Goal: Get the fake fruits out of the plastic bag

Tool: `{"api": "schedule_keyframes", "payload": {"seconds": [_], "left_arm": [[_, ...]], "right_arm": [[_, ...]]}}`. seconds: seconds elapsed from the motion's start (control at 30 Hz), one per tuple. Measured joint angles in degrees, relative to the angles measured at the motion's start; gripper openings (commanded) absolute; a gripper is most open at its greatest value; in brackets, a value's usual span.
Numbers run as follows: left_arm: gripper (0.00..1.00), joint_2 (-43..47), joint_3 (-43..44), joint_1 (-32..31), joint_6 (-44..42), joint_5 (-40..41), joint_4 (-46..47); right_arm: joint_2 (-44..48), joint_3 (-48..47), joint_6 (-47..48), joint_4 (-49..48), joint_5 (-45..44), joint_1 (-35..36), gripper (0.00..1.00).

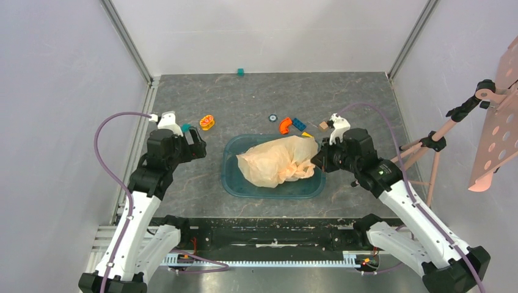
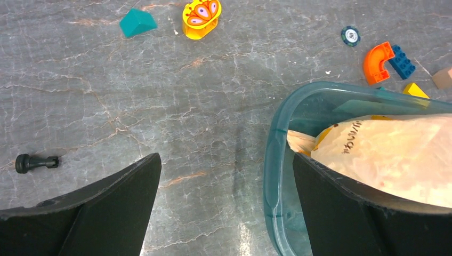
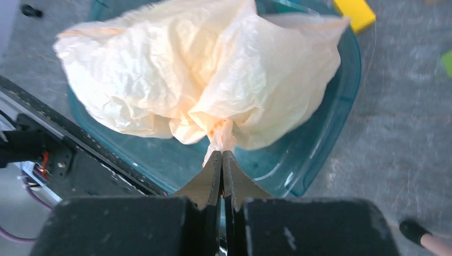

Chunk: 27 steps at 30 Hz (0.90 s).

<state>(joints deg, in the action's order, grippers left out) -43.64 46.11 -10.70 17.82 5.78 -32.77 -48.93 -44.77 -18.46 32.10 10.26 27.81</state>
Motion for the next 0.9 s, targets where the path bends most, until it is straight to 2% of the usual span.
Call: {"api": "schedule_keyframes", "payload": {"seconds": [0.17, 0.4, 0.67, 0.9], "left_arm": [[1.00, 1.05, 0.02, 0.00, -0.24, -4.55, 0.15], [1.00, 1.73, 2.97, -0.04, -0.39, -15.58, 2.10], [0.99, 5.55, 5.20, -0.24, -0.28, -26.36, 9.31], [0.96, 6.34, 5.20, -1.73, 0.07, -33.97, 13.25]], "right_arm": [[-3.63, -7.28, 0.24, -0.98, 2.21, 0.02, 0.00], [-10.64, -18.88, -0.09, -3.65, 7.61, 0.37, 0.00], [-18.05, -34.14, -1.70, -6.49, 11.74, 2.82, 0.00], [-20.04, -36.98, -4.28, -9.11, 15.50, 4.63, 0.00]]}}
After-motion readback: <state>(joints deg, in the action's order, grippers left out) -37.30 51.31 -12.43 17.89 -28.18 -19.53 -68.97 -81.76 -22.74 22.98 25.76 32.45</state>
